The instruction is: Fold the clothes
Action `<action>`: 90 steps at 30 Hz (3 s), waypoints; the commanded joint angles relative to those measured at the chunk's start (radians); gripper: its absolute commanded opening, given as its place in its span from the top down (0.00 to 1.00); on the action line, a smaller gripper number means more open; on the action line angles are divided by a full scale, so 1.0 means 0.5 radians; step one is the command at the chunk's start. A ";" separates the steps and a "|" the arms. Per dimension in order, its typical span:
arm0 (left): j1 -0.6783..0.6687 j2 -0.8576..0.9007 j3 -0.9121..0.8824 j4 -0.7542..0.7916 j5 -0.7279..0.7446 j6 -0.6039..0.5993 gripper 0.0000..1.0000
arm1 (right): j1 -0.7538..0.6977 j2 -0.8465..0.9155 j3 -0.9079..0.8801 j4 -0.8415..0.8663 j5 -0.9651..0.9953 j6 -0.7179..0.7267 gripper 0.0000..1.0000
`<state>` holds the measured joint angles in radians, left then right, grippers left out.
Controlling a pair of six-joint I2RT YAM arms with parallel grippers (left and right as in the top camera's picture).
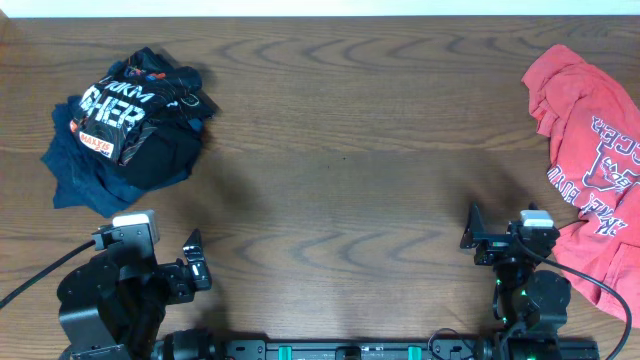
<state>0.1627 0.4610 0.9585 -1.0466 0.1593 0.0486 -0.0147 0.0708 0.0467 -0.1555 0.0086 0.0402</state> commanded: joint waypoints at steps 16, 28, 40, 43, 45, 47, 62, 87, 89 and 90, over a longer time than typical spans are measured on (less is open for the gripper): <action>0.008 -0.044 -0.003 -0.001 0.024 -0.003 0.02 | 0.018 0.003 -0.011 0.008 0.021 -0.024 0.01; 0.008 -0.542 -0.561 0.381 -0.085 0.002 0.02 | 0.018 0.003 -0.011 0.008 0.020 -0.024 0.01; 0.008 -0.893 -1.524 1.827 -0.033 -0.011 0.02 | 0.018 0.003 -0.011 0.008 0.020 -0.024 0.01; 0.008 -0.919 -1.736 2.238 -0.033 -0.011 0.02 | 0.018 0.003 -0.011 0.008 0.020 -0.024 0.01; 0.008 -0.919 -1.869 2.451 -0.031 -0.013 0.02 | 0.018 0.003 -0.011 0.008 0.020 -0.024 0.01; 0.007 -0.919 -1.905 2.374 -0.022 -0.011 0.02 | 0.018 0.003 -0.011 0.008 0.020 -0.024 0.01; 0.002 -0.914 -1.909 1.978 -0.026 -0.018 0.02 | 0.018 0.003 -0.011 0.008 0.020 -0.024 0.01; 0.002 -0.914 -1.909 1.978 -0.027 -0.018 0.02 | 0.018 0.003 -0.012 0.008 0.020 -0.024 0.01; 0.002 -0.914 -1.909 1.978 -0.027 -0.018 0.02 | 0.018 0.003 -0.012 0.008 0.021 -0.024 0.01; 0.002 -0.914 -1.909 1.978 -0.027 -0.018 0.02 | 0.018 0.003 -0.012 0.008 0.020 -0.024 0.01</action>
<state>0.1623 0.0105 0.0132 -0.0124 0.1276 0.0483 -0.0147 0.0731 0.0452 -0.1528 0.0151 0.0402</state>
